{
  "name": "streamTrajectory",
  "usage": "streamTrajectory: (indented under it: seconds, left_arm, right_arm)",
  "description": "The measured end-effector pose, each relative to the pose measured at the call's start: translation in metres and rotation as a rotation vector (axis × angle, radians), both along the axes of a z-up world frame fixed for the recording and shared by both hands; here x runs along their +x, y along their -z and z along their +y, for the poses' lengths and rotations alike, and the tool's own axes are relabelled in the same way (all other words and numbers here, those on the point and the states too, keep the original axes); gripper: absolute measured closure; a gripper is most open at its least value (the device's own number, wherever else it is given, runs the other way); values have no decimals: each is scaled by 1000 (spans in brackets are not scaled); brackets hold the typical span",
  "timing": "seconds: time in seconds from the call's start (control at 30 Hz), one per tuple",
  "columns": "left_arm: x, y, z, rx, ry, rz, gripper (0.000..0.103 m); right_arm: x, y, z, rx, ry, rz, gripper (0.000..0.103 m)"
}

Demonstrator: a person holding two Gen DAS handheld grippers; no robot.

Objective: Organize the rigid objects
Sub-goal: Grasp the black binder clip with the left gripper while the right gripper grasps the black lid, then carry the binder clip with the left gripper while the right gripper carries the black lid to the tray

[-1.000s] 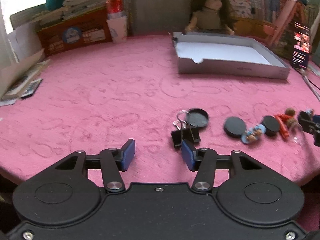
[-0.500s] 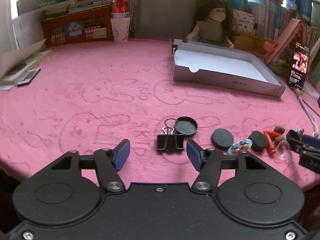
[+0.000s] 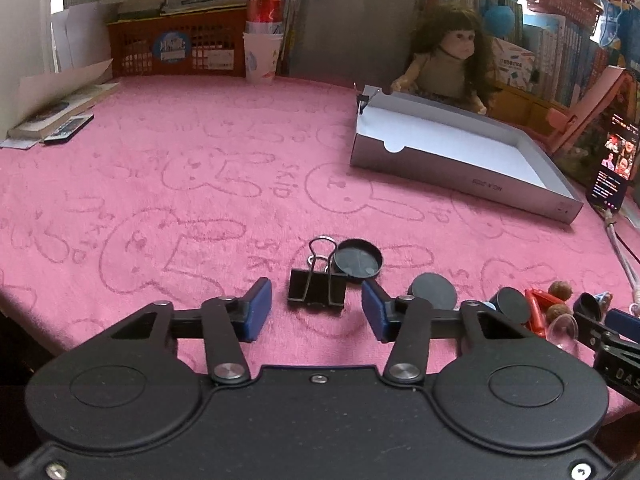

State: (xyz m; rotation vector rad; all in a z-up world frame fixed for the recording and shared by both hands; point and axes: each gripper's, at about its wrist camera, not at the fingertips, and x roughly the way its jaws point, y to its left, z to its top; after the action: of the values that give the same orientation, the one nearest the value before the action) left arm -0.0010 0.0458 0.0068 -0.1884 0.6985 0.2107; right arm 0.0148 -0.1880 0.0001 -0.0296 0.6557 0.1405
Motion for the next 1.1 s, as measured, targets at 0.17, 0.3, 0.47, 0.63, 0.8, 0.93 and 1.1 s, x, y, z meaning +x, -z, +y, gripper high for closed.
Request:
streamTrajectory:
  seconds: [0.17, 0.3, 0.47, 0.63, 0.8, 0.93, 1.1]
  left_arm:
    - [4, 2, -1, 35, 4, -5, 67]
    - [4, 4, -5, 59, 9, -9, 67]
    - [4, 6, -8, 95, 21, -16, 66]
    - [3, 7, -11, 122, 33, -18, 66]
    - [3, 8, -9, 115, 41, -22, 66]
    - [2, 8, -8, 113, 45, -29, 69]
    - [2, 7, -9, 118, 53, -28, 74]
  right_arm:
    - [-3, -1, -1, 4, 2, -6, 31]
    - [-4, 0, -2, -17, 18, -25, 31]
    - [-3, 0, -1, -33, 13, -28, 40]
    - [-6, 1, 5, -28, -22, -30, 44]
    - [0, 0, 4, -11, -16, -25, 46]
    - [3, 2, 4, -9, -16, -29, 56]
    - [3, 2, 7, -4, -26, -36, 66]
